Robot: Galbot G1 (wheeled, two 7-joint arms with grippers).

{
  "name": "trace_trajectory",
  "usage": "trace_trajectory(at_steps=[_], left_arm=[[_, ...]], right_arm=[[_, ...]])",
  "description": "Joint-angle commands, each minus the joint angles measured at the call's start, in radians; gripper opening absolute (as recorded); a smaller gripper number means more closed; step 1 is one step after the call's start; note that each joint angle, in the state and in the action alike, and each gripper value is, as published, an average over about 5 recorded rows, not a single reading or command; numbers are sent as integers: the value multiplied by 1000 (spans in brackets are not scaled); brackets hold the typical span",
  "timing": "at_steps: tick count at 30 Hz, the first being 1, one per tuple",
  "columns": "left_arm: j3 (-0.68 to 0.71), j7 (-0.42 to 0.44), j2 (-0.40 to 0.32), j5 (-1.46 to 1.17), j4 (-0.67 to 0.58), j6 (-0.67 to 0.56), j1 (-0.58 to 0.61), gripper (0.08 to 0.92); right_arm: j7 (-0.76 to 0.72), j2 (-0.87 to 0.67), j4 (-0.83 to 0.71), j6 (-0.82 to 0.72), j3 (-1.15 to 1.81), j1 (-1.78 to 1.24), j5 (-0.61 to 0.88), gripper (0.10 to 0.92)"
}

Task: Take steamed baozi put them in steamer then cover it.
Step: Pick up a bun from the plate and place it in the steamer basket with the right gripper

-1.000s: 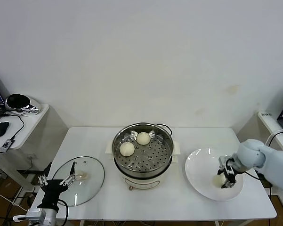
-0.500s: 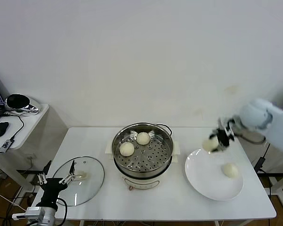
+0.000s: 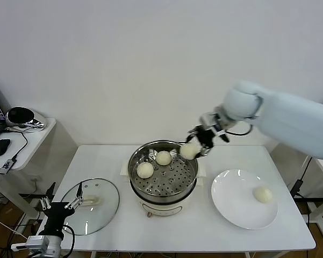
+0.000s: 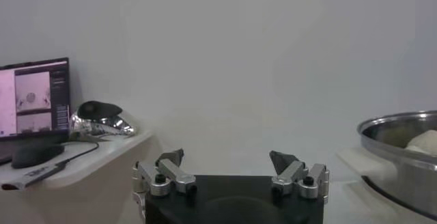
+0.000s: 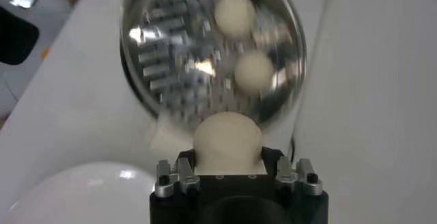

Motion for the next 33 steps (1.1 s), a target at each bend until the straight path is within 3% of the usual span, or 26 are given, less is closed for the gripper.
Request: trace_trajectory(at_steps=[1, 11, 28, 33], left_arm=[[-5, -1, -7, 0, 1, -2, 0, 823], [-14, -4, -16, -6, -3, -9, 2, 823], [-15, -5, -19, -6, -1, -11, 1, 823], [-13, -5, -20, -5, 1, -11, 1, 823]], right_arm=[[32, 270, 6, 243, -142, 44, -57, 611], [47, 343, -32, 353, -193, -39, -246, 619], [29, 315, -28, 403, -195, -75, -323, 621], [41, 309, -26, 419, -185, -69, -315, 703]])
